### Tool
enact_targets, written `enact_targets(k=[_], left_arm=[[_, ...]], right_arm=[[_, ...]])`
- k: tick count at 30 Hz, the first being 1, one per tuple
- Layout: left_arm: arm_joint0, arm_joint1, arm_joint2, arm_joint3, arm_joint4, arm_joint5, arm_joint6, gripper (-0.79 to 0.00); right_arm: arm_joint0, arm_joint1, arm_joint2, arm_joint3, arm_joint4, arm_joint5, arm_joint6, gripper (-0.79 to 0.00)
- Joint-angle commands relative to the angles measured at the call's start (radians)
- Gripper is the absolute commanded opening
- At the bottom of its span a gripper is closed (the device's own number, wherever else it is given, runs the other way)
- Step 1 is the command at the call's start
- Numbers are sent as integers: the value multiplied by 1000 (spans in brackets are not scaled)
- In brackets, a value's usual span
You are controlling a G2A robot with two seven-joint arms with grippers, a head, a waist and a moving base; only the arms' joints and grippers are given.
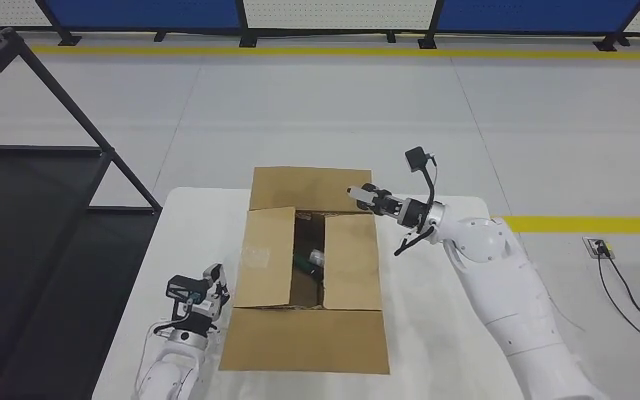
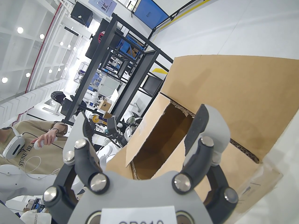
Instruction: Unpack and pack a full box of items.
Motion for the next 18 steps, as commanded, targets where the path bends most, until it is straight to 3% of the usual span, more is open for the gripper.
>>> enact_targets(k=[1,14,18], left_arm=[[7,-1,-6,-3,-13,5,4,-785],[27,-11,-23,-17,-79,59,10,-785],[30,-13,-26,-23,-82,63,8,-785]], right_arm=[[3,0,-3,3,1,-1,-1,0],[15,1,-20,22,18,-12,-1,0],[15,-4,-46,18,79,-12,89,0]])
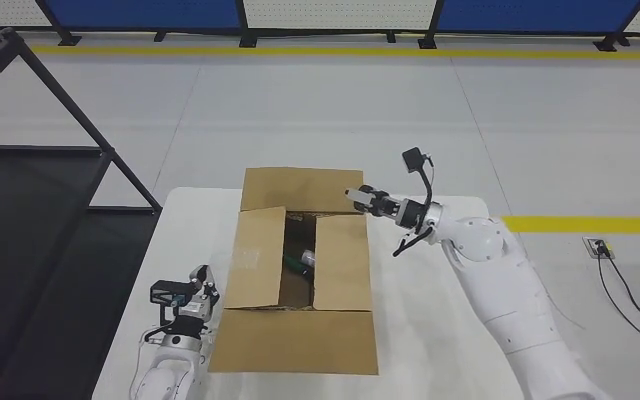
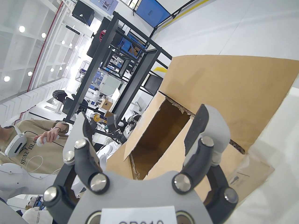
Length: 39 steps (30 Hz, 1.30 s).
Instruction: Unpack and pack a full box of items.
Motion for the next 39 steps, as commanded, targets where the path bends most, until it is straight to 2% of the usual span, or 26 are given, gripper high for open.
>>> enact_targets(k=[1,8,16,25,39], left_arm=[[3,-1,-2,-4,-1,1,1,-785],[12,-4,-11,-16,-9,9,4,-785],[25,-6,-21,-31,-10,10,8,-785],[33,-9,-35,-44,-10,14,8,-785],[47,-14,-52,-44,-20,21,5,-785]], right_arm=[[10,-4,-22,8,35,14,76,0],[81,-31,-119,93,35,71,153,0],[147,-52,-173,217,49,108,230,0],[185,-68,-205,298,46,114,241,0],[203,-81,-221,337,47,96,229,0]])
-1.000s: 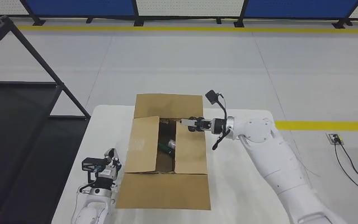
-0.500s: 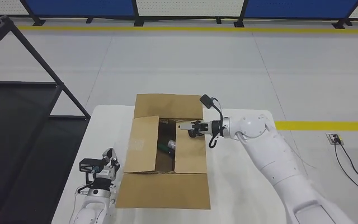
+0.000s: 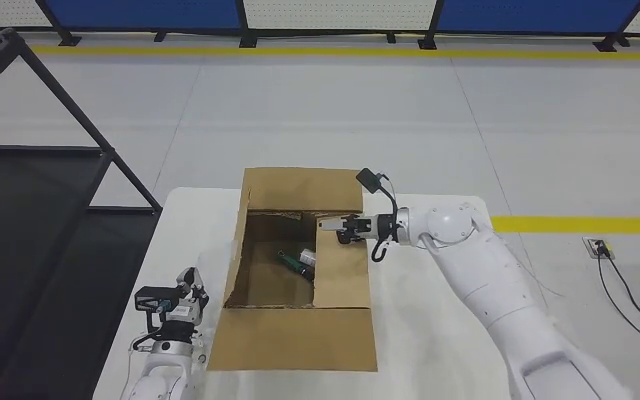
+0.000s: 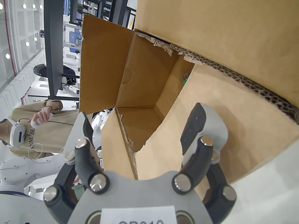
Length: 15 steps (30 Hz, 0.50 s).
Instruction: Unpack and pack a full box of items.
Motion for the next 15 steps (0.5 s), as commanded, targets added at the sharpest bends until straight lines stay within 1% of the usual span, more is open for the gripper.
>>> enact_targets(k=[1,15], left_arm=[[-3,-1,0,5,1,0,-2,-785],[-22,-7,5,44,14,3,-22,-785]], right_arm=[[-1,0,-1,1,0,-5,2,0],[-13,6,9,-15,-2,-17,1,0]])
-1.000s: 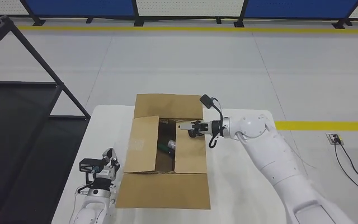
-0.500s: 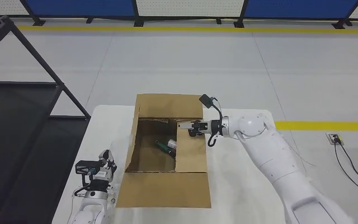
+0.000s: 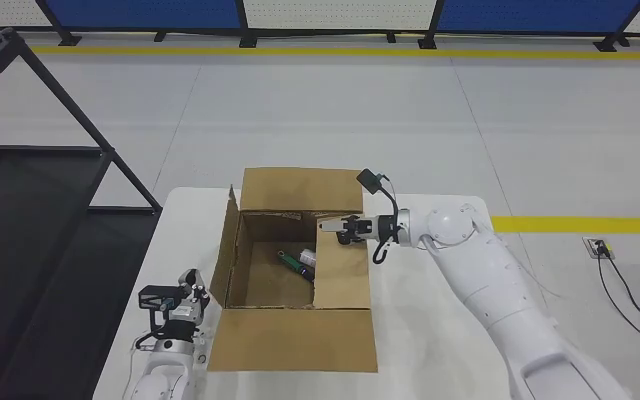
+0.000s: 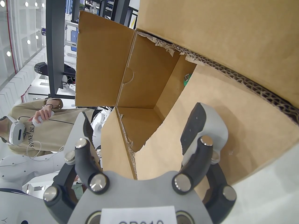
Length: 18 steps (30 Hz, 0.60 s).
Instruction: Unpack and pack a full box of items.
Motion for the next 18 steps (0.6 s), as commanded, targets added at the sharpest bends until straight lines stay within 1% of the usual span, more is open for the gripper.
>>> enact_targets(k=[1,18], left_arm=[[-3,-1,0,6,3,1,-4,-785],[-27,-6,21,49,40,-15,-31,-785]], right_arm=[[-2,1,1,-3,-1,0,-1,0],[-19,9,7,-42,-13,8,-2,0]])
